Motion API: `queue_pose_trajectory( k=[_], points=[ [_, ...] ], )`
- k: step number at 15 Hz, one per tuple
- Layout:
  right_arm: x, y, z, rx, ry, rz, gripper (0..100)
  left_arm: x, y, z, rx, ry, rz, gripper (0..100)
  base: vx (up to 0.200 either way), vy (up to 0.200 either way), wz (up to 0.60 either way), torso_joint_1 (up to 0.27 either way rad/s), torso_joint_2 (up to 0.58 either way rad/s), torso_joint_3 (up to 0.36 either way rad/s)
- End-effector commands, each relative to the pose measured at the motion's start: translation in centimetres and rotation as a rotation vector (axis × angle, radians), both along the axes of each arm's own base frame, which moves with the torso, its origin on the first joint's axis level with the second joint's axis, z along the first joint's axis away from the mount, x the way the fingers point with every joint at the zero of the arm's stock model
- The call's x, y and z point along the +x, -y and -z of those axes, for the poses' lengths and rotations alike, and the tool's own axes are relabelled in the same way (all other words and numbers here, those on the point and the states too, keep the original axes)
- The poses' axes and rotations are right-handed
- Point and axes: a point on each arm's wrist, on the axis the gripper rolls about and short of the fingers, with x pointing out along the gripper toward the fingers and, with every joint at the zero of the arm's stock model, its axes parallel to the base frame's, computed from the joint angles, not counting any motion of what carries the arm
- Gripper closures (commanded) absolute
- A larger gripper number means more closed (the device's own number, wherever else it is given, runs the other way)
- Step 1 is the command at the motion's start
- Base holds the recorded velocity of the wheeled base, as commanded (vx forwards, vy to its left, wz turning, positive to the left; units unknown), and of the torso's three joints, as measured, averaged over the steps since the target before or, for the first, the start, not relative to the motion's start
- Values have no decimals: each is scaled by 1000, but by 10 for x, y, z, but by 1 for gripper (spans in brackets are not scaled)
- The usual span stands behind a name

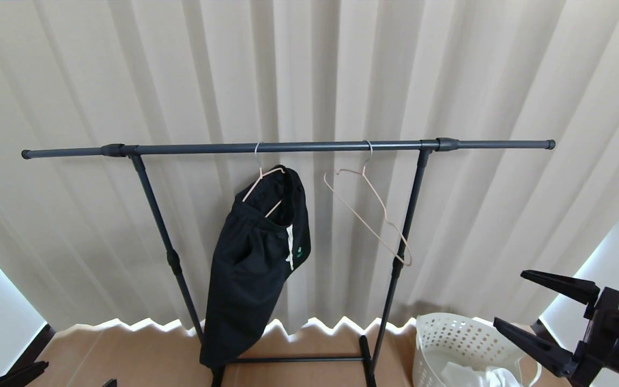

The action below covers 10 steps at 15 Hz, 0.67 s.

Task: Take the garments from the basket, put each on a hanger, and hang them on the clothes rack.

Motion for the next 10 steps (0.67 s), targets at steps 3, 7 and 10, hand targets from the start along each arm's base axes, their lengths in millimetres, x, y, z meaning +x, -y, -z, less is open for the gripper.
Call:
queue_pose_trajectory(
  k=[3,7,10],
  points=[
    [-90,-2,2,-48,-79,80,0,-43,-16,25,-45,92,-17,0,0,0,0,0,0,0],
    [-144,1,24,-42,-42,240,0,-49,-19,29,-57,103,-51,0,0,0,0,0,0,0],
    [-162,2,31,51,35,299,0,-51,-19,29,-63,124,-49,0,0,0,0,0,0,0]
  ],
)
